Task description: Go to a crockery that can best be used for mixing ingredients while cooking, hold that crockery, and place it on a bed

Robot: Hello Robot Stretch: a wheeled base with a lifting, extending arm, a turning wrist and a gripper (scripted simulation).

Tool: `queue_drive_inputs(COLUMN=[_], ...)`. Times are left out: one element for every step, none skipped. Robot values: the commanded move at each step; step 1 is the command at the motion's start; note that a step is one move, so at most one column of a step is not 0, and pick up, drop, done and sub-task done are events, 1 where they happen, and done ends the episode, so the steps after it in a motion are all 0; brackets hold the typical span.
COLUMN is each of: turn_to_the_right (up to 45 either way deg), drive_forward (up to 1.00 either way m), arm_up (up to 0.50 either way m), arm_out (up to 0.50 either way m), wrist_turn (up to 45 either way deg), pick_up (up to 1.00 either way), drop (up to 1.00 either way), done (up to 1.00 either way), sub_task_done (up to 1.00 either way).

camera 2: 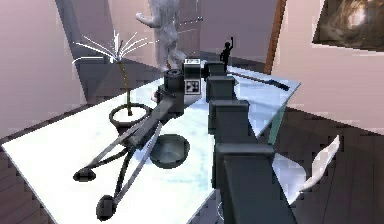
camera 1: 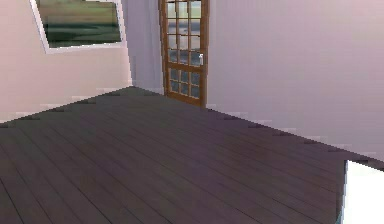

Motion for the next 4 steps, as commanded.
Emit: queue_drive_inputs(turn_to_the_right=[0.0, 0.0, 0.0, 0.0], drive_forward=[0.0, 0.0, 0.0, 0.0], arm_up=[0.0, 0.0, 0.0, -0.24], arm_out=[0.0, 0.0, 0.0, 0.0], wrist_turn=[45.0, 45.0, 15.0, 0.0], pick_up=[0.0, 0.0, 0.0, 0.0], drop=[0.0, 0.0, 0.0, 0.0], done=[0.0, 0.0, 0.0, 0.0], sub_task_done=[0.0, 0.0, 0.0, 0.0])
